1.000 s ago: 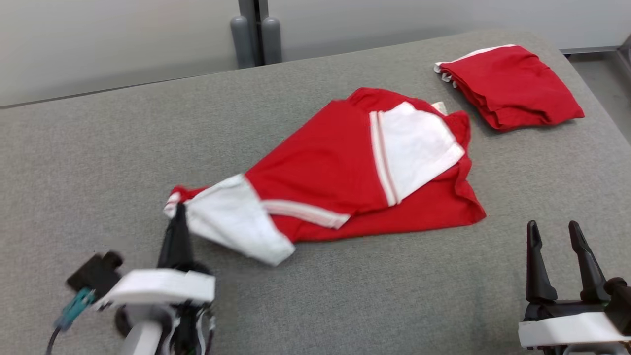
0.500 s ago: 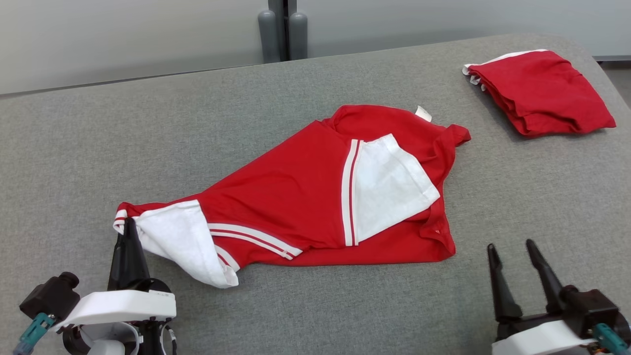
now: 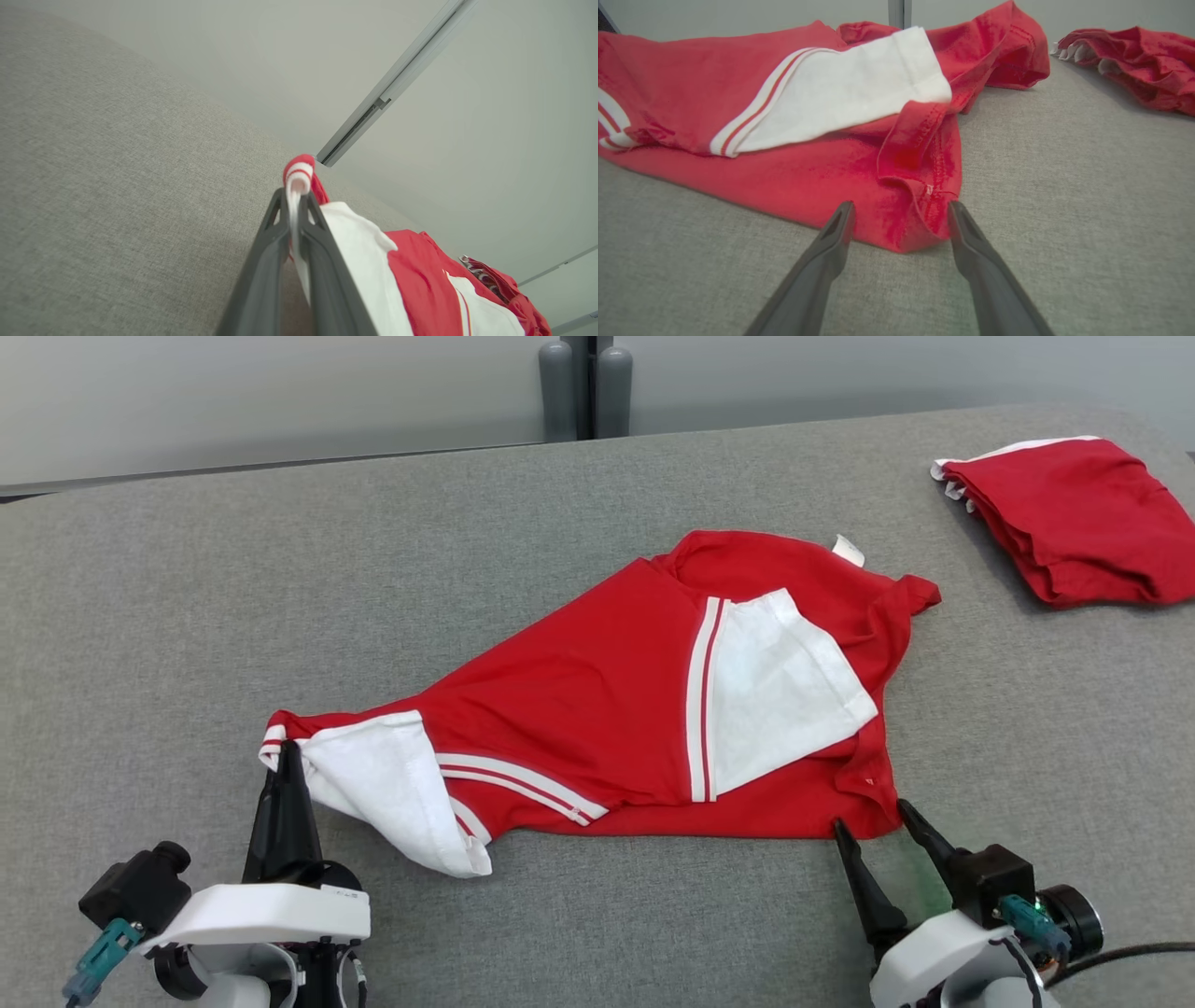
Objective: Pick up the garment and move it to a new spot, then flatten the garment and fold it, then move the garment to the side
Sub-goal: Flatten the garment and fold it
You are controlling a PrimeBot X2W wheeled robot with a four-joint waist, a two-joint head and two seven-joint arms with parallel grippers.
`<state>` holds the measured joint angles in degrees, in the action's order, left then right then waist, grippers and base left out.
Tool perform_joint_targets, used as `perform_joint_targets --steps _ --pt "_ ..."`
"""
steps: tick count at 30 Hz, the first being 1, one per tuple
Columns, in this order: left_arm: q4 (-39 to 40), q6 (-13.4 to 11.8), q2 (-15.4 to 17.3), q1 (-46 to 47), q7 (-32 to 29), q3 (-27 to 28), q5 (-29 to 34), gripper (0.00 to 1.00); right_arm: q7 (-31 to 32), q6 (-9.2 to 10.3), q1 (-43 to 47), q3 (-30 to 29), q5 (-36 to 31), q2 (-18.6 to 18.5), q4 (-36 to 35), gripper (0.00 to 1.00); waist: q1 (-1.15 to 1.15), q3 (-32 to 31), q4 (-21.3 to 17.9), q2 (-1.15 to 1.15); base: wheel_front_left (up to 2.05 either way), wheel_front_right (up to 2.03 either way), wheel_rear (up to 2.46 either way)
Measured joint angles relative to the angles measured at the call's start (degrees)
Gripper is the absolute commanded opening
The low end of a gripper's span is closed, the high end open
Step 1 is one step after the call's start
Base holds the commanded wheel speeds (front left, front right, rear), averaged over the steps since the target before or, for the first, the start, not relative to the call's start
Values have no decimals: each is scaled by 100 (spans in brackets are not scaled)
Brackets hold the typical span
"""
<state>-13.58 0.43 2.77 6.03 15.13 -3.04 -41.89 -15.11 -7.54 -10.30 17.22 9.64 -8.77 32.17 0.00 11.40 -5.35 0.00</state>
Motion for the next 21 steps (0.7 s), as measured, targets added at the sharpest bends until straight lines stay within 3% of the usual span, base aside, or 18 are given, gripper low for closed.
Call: perform_joint_targets --steps 1,2,3,4,6,9,12,14,15,21 --pt "2 -1 -1 2 0 -27 -2 0 -1 0 -102 -1 -31 0 156 74 0 2 26 0 0 0 0" --pt "3 -4 -2 6 0 -56 -8 0 0 0 -192 18 -30 4 287 38 0 3 50 0 0 0 0" --pt "4 -8 0 7 -1 -69 -11 0 -1 0 -270 49 -29 19 390 10 0 5 69 0 0 0 0" --pt "8 -9 -1 10 0 -79 -23 0 0 0 -320 64 -19 33 441 0 0 8 83 0 0 0 0" --pt "10 -5 -1 16 -1 -73 -62 0 0 0 -408 -7 48 58 449 0 0 22 95 0 0 0 0" --pt "35 170 -1 15 -1 -31 -325 0 0 -1 -419 -704 354 109 186 0 0 44 82 0 0 0 0" --pt "-103 253 1 -38 1 -92 -416 0 0 -1 -218 -964 528 124 44 0 0 37 62 0 0 0 0" --pt "-408 149 -2 -155 -1 -223 -261 53 0 -1 -74 -935 543 102 -13 0 0 30 38 0 0 0 0" --pt "-543 32 -11 -213 -2 -252 -74 100 -1 -1 -23 -911 555 79 -26 0 0 24 29 0 0 0 0" --pt "-726 -584 -2 -344 -1 -118 1169 100 0 -1 199 -845 647 35 -35 0 0 6 3 0 0 0 0"
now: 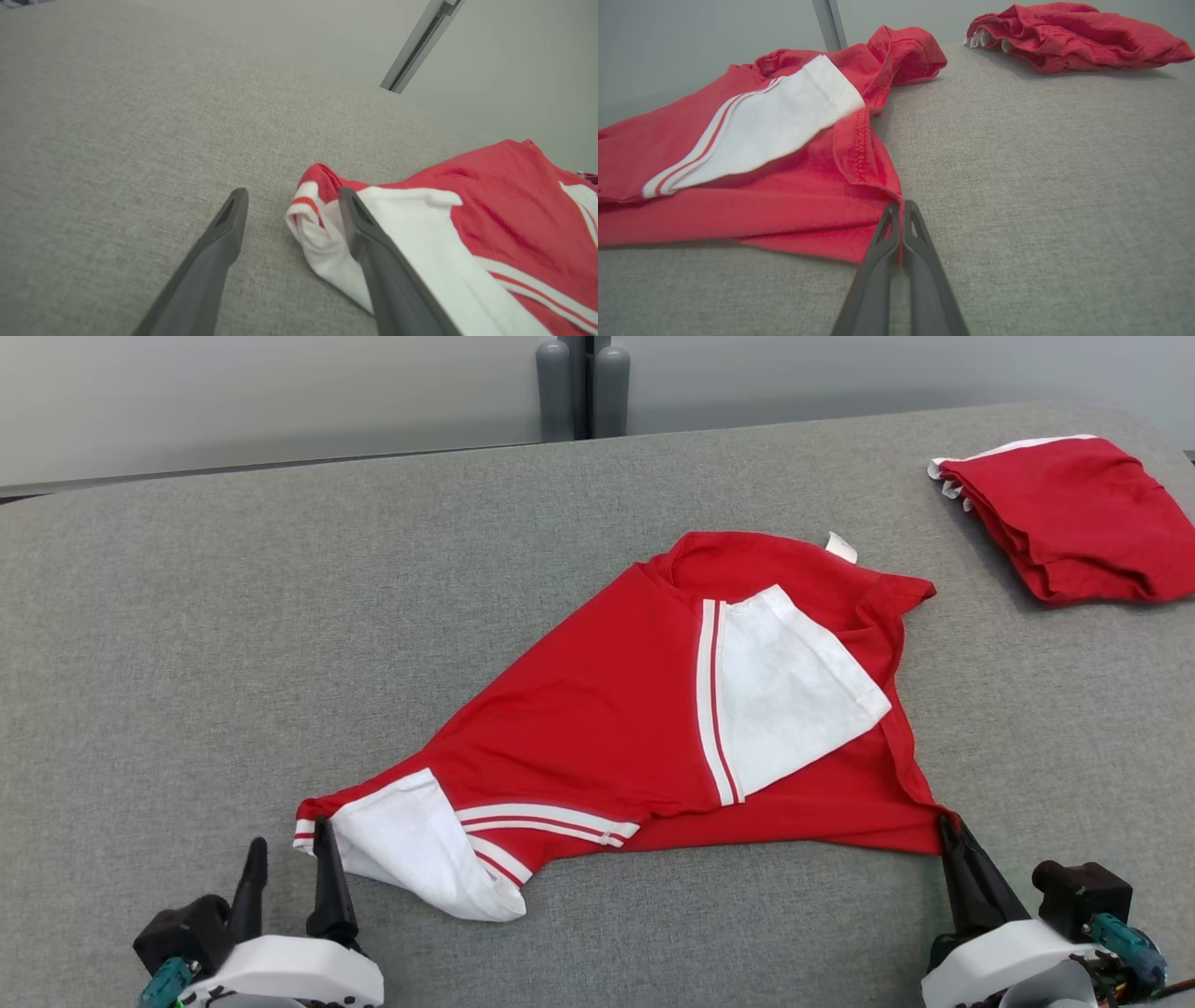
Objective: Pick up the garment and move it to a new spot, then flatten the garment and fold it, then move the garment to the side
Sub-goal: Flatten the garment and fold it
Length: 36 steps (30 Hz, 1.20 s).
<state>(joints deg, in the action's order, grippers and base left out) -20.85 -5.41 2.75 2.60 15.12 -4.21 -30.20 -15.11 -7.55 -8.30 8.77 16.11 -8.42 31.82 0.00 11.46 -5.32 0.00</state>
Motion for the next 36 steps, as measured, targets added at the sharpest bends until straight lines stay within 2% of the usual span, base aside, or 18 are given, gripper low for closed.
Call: perform_joint_targets --steps 3,6,10,16,20,24,25,26,36 --pt "478 -69 8 -16 1 147 702 100 -1 0 48 13 7 -2 19 0 0 0 2 0 0 0 0" --pt "892 69 16 -60 2 51 1310 100 -1 0 96 19 8 3 12 0 0 8 22 0 0 0 0" --pt "611 231 236 56 -58 -470 2073 100 -1 0 106 131 8 -2 54 0 0 -1 38 0 0 0 0" --pt "202 203 399 686 -1035 -928 2599 100 0 0 42 286 42 -16 124 0 0 -17 -40 0 0 0 0" --pt "-73 149 638 911 -1695 -1129 2959 100 0 1 -32 448 49 -15 204 0 0 -14 -143 0 0 0 0" --pt "-15 103 732 968 -2029 -1187 3071 99 -1 0 -102 511 109 -21 238 0 0 -12 -255 0 0 0 0" --pt "44 105 749 958 -2064 -1203 3072 47 -1 0 -107 515 110 -23 236 0 0 -12 -273 0 0 0 0" --pt "141 116 770 936 -2060 -1232 3073 0 -1 0 -106 522 111 -21 236 0 0 -14 -289 0 0 0 0" --pt "1136 29 791 333 -2030 -1305 3005 0 -1 0 10 341 167 -29 214 0 0 -99 -228 0 0 0 0"
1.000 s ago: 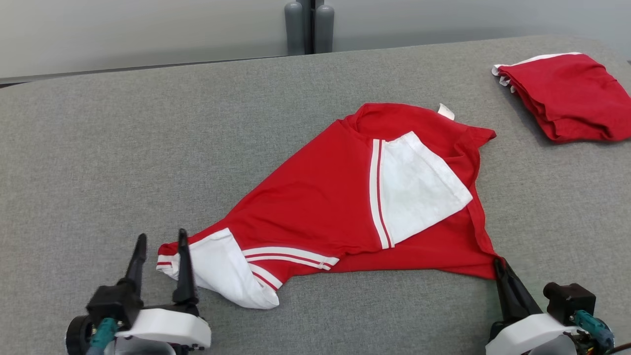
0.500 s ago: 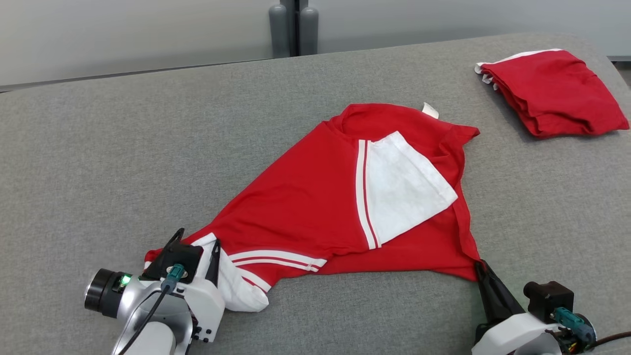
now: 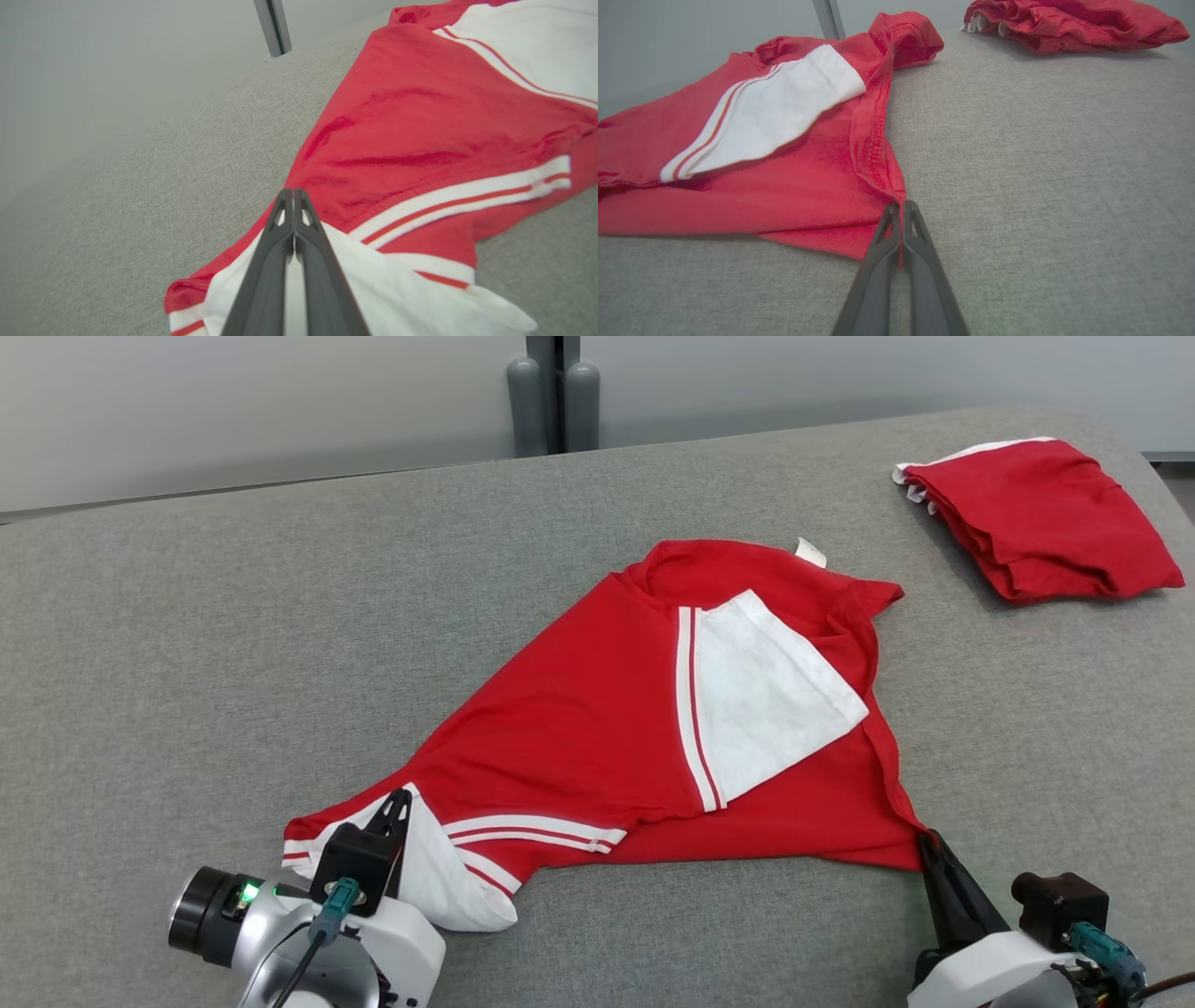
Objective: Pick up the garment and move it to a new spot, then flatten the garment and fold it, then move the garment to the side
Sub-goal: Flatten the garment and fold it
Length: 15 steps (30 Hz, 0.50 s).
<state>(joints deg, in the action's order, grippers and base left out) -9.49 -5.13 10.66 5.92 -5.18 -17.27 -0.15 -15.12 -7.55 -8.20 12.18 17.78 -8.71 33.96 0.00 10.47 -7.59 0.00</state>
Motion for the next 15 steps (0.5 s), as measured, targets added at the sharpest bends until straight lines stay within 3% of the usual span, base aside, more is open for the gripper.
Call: perform_joint_targets --steps 6,7,8,15 --pt "324 60 149 -106 -272 -141 60 0 1 0 42 -34 1 -15 -11 0 0 -36 169 0 0 0 0" --pt "344 103 182 -56 -420 -223 148 42 0 0 42 -35 1 -24 -10 0 0 -35 194 0 0 0 0" --pt "348 125 236 9 -571 -299 267 100 1 0 41 -27 1 -33 -9 0 0 -32 214 0 0 0 0" --pt "309 577 580 587 -1307 -606 603 100 1 0 -88 77 1 -43 16 0 0 46 196 0 0 0 0"
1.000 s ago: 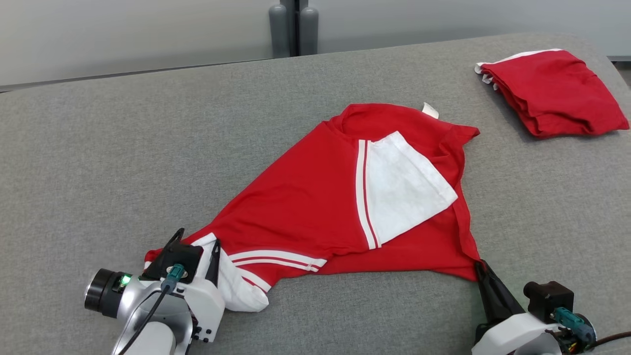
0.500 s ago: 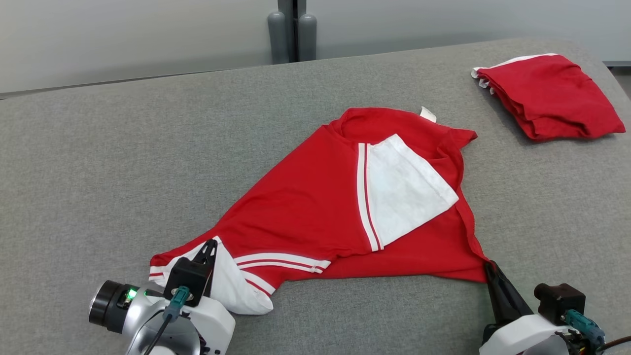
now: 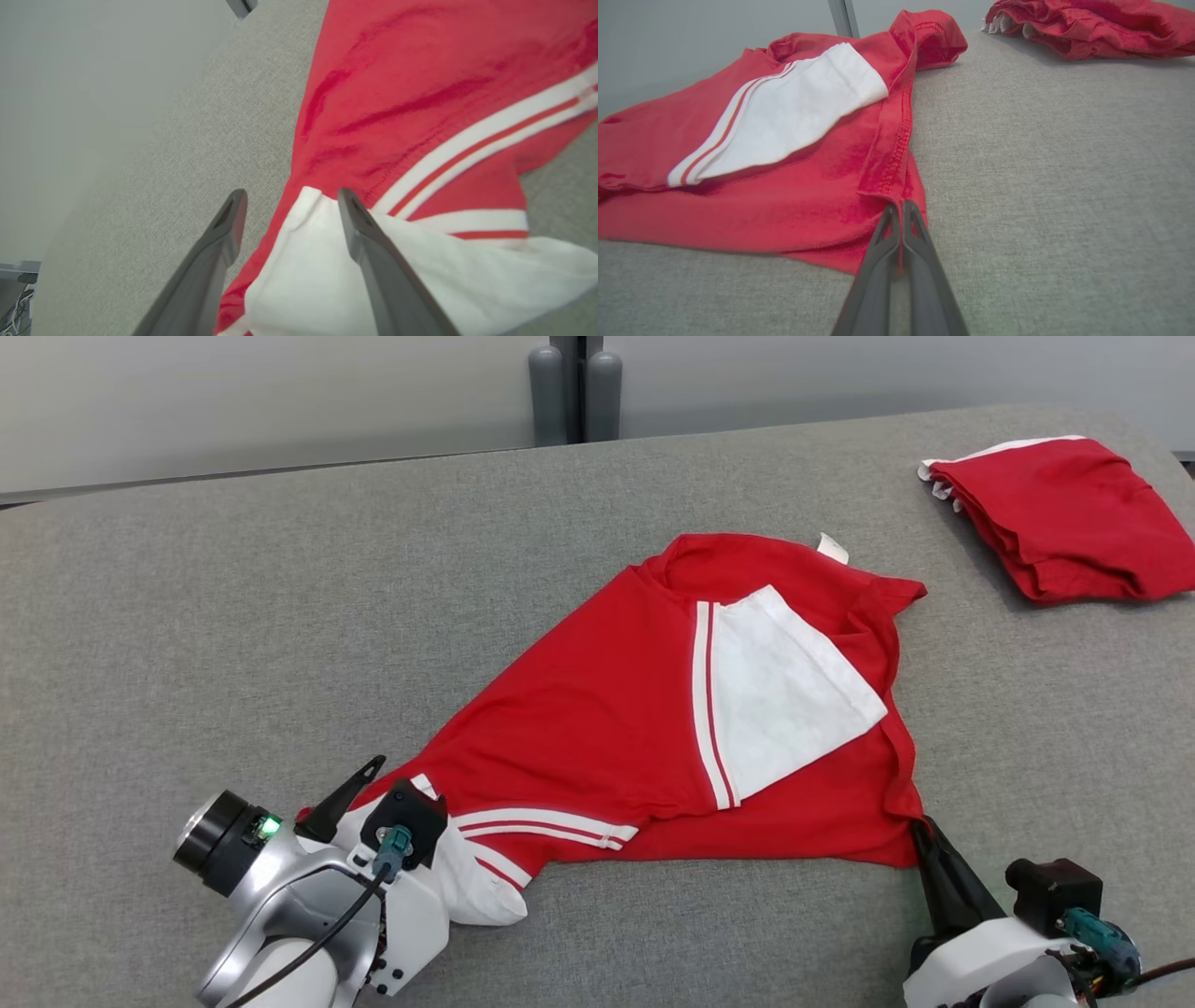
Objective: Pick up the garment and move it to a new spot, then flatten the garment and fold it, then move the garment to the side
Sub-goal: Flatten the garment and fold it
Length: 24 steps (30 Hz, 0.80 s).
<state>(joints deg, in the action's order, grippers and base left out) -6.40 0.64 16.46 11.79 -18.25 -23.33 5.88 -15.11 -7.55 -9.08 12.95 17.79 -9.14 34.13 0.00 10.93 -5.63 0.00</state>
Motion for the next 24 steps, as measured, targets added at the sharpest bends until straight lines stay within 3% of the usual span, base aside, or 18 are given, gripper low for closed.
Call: perform_joint_targets --steps 3,4,5,8,10,15,17,22,24 --pt "-159 144 71 74 -152 -74 -2 97 0 0 -70 11 13 4 -8 0 0 57 -52 0 0 0 0" --pt "-196 158 78 93 -194 -90 -3 80 -1 0 -80 13 21 4 -8 0 0 76 -68 0 0 0 0" --pt "-227 185 91 126 -234 -107 -2 53 0 0 -91 20 27 8 -7 0 0 94 -84 0 0 0 0" --pt "-302 202 112 180 -322 -127 -2 30 0 0 -115 13 35 10 -11 0 0 141 -121 0 0 0 0" --pt "-335 209 120 185 -350 -148 -3 0 -1 0 -129 0 45 13 -23 0 0 171 -135 0 0 0 0" --pt "-320 225 120 180 -303 -171 -96 0 0 0 -132 -46 53 11 -30 0 0 207 -130 0 0 0 0" --pt "-175 116 115 147 -100 -123 -112 0 -1 0 -132 -69 54 8 -40 0 0 201 -123 0 0 0 0" --pt "584 -393 -122 -254 1011 366 -658 0 0 0 -102 -298 88 -13 -322 0 0 153 -88 0 0 0 0" --pt "1026 -621 -194 -704 1822 624 -915 0 0 0 113 -458 214 -90 -512 0 0 158 -9 0 0 0 0"
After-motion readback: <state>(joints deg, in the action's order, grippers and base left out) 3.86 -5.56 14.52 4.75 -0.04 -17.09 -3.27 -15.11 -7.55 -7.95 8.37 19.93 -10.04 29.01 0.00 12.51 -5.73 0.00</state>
